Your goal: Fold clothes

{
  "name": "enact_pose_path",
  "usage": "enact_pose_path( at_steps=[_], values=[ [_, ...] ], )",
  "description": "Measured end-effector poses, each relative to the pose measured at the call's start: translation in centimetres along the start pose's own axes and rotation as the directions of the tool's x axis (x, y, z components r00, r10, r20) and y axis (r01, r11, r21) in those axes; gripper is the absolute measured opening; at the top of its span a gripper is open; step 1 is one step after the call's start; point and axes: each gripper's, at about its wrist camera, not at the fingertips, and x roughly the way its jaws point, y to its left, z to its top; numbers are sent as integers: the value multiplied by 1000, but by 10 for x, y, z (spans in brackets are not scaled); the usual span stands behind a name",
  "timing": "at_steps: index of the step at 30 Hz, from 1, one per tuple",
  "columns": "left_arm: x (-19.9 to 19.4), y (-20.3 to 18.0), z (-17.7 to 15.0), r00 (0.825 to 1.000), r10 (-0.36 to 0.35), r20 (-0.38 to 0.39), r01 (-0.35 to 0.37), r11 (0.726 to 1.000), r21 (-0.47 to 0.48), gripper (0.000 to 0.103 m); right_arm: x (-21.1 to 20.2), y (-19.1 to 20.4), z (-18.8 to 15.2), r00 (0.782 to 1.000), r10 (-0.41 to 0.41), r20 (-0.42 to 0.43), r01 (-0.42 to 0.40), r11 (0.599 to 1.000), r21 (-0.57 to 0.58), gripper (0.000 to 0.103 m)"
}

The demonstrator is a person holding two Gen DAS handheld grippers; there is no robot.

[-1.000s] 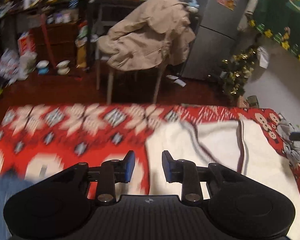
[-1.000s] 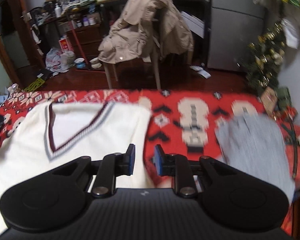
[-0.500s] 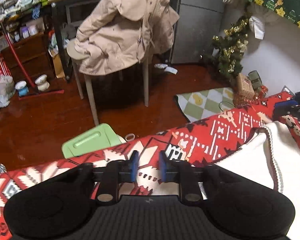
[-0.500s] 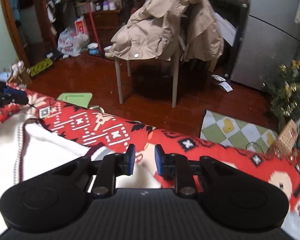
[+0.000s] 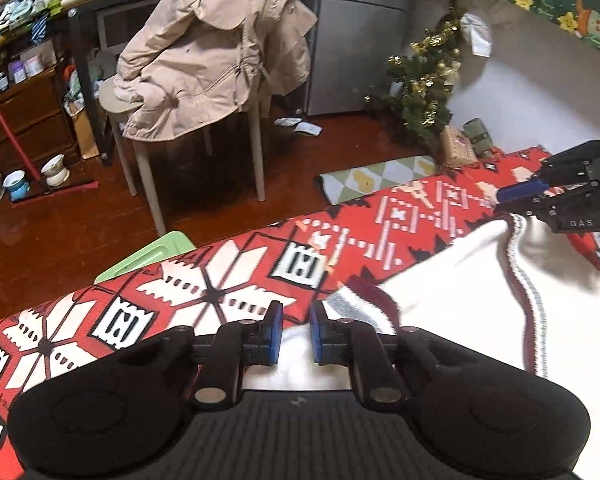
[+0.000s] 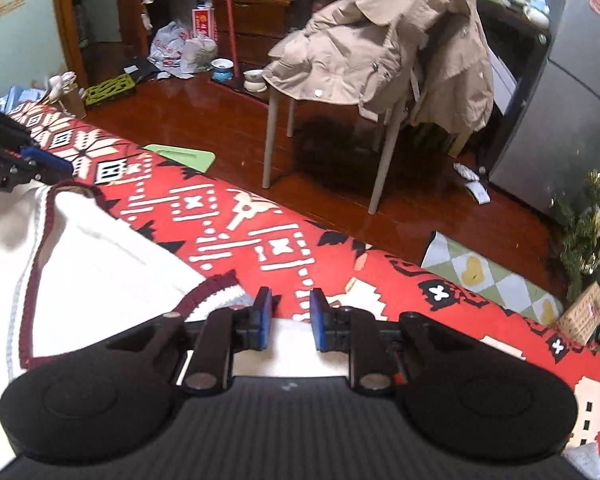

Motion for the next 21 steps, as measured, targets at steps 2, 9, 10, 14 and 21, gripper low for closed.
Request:
enact_pose_path(
  at_steps=[2,9,10,14,21],
  values=[
    [-3,-3,-3,1000,-6,0,6,1000,14,12,-7,3,-2,1000,9,16,-9,1000,-10,23],
    [-11,-13,-11,1000,-16,-6,16,997,72,12,-14,14,-8,999,48,-13,-49,996,-78,22],
    [-11,-14,-11,1000,-17,-9,17,997,79,12,-13,16,-9,999,46,-15,-47,995,-87,22],
    [-13,-13,-11,998,-51,-31,54,995,88,12,-14,19,-10,997,76,-30,-79,991,-106,23],
    [-16,-7,-11,989,-128,-76,134,988,78,12,-18,19,-13,990,125,-61,-133,982,-135,23]
  ],
)
